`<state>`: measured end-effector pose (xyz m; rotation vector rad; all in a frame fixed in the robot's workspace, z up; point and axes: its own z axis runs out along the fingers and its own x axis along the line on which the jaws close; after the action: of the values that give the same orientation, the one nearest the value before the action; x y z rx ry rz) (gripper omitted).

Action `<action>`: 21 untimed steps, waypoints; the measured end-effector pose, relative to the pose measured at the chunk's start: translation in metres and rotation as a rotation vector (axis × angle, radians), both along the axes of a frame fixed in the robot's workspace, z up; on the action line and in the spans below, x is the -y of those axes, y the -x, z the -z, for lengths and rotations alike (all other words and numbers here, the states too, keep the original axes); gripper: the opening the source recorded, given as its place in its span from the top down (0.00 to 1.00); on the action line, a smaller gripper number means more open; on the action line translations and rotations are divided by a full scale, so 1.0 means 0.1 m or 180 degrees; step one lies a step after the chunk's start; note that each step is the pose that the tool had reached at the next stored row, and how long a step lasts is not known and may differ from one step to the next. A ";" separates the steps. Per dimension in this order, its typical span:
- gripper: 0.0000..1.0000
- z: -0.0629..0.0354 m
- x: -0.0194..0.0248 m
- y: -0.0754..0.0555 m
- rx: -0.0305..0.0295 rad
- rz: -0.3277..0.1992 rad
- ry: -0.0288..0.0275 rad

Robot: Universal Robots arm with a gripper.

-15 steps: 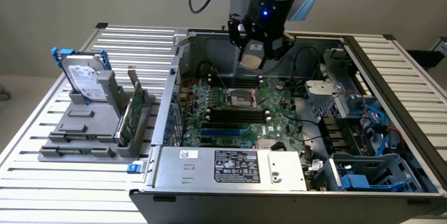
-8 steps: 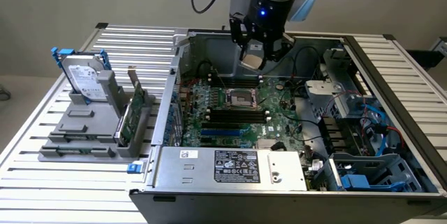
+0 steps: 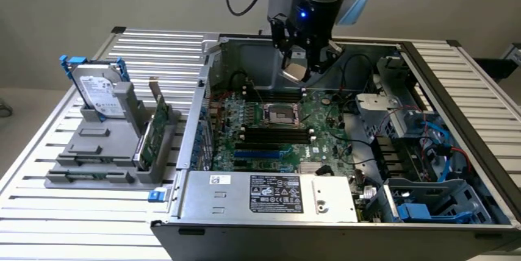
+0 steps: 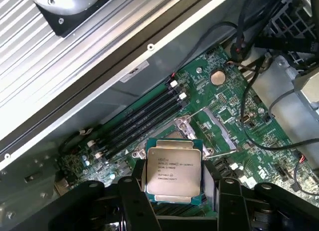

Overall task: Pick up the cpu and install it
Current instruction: 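Place the cpu into insertion slot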

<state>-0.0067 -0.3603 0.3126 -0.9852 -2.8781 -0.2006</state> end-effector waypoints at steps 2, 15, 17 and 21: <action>0.45 0.003 0.000 0.00 0.0000 0.0119 0.0000; 0.45 0.035 0.000 0.00 0.0000 0.0863 0.0001; 0.45 0.050 0.000 0.00 0.0000 0.0948 0.0000; 0.45 0.097 -0.011 0.02 0.0000 0.1070 0.0003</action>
<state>-0.0089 -0.3592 0.3029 -1.4635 -2.6923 -0.2217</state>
